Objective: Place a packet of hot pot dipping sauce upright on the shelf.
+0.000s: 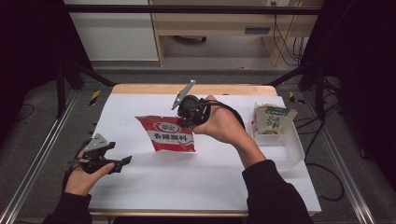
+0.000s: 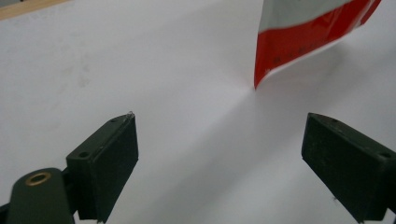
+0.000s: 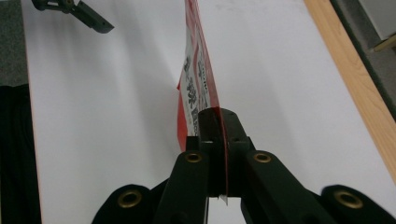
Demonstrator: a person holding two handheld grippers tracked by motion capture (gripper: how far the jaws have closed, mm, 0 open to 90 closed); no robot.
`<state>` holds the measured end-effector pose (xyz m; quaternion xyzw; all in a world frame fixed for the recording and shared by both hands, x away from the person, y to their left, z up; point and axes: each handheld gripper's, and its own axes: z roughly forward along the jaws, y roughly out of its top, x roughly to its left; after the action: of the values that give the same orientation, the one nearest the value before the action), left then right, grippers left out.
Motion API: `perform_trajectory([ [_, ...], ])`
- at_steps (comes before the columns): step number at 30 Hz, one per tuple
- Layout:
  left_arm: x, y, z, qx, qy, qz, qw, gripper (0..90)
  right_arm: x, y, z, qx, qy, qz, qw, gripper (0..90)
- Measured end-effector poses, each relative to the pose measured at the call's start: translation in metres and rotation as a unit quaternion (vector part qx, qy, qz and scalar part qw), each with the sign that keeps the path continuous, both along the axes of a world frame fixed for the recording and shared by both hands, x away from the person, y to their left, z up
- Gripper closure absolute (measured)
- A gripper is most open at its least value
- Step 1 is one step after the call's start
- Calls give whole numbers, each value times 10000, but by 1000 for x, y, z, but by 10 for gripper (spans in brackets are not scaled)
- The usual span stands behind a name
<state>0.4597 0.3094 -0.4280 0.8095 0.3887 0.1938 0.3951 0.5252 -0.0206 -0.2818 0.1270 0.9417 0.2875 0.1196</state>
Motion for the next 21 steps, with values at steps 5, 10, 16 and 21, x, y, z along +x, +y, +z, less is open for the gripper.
perform_trajectory([
  [5,-1,-2,-9,41,59,29,10000,111,1,-14,6,89,-106,-129,9998,900],
  [10,0,-5,-14,155,111,-14,9998,109,1,-29,12,178,-169,-220,9995,900],
  [16,0,-2,-16,169,145,6,9998,107,-2,-43,17,168,-220,-296,9992,900],
  [21,1,1,-18,149,141,28,9998,103,-2,-56,19,196,-253,-403,9987,900],
])
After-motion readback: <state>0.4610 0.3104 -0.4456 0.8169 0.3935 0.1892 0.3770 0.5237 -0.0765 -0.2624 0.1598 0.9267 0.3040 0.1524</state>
